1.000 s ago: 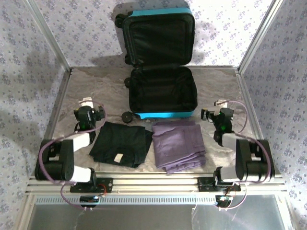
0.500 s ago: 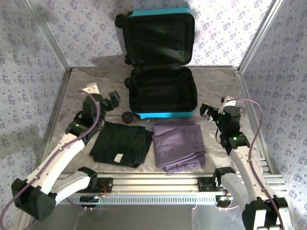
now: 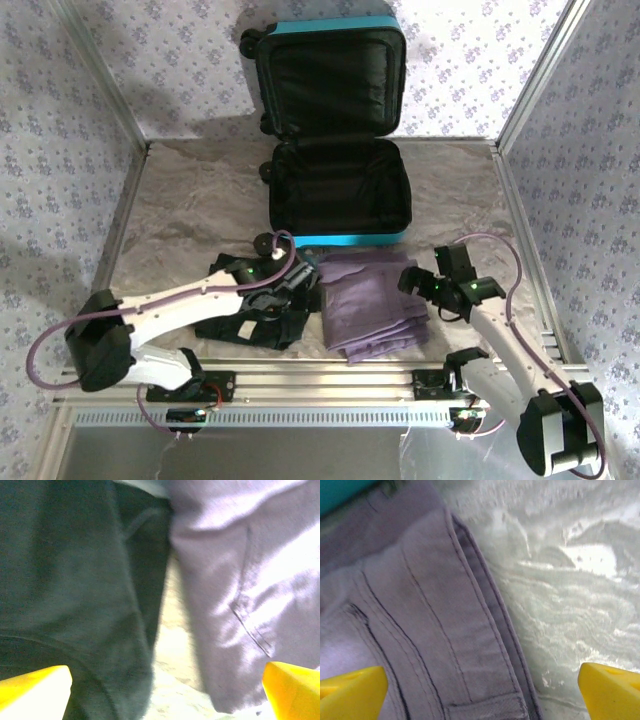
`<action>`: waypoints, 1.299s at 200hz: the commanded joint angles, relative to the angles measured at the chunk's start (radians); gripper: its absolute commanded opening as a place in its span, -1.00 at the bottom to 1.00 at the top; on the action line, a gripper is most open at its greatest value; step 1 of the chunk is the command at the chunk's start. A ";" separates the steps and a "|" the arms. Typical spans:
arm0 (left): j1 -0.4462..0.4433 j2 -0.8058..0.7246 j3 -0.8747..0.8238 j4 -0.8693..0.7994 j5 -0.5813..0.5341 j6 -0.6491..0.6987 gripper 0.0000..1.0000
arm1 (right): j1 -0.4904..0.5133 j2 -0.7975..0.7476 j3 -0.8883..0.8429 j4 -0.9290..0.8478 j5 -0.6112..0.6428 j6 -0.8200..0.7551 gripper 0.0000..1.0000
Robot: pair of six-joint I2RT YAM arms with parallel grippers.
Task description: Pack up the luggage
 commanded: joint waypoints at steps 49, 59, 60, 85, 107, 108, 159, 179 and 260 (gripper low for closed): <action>-0.019 0.140 0.057 0.120 0.231 -0.004 0.97 | 0.022 0.042 -0.066 0.038 -0.092 0.055 0.99; -0.019 0.169 0.068 0.133 0.246 0.000 0.96 | 0.024 0.040 -0.069 0.043 -0.091 0.055 1.00; -0.019 0.172 0.070 0.134 0.247 0.002 0.96 | 0.024 0.040 -0.070 0.043 -0.091 0.055 1.00; -0.019 0.244 0.111 0.142 0.259 0.015 0.96 | 0.025 0.044 -0.077 0.048 -0.086 0.080 1.00; -0.019 0.300 0.144 0.131 0.265 0.025 0.94 | 0.026 0.054 -0.081 0.071 -0.098 0.081 0.99; -0.019 0.302 0.145 0.129 0.266 0.026 0.94 | 0.027 0.055 -0.081 0.072 -0.099 0.081 0.99; -0.018 0.379 0.193 0.116 0.281 0.044 0.88 | 0.057 0.095 -0.083 0.109 -0.089 0.097 0.95; -0.018 0.390 0.191 0.118 0.289 0.038 0.82 | 0.083 0.099 -0.103 0.153 -0.084 0.124 0.94; -0.018 0.464 0.156 0.218 0.282 0.009 0.47 | 0.186 0.206 -0.094 0.181 -0.051 0.134 0.36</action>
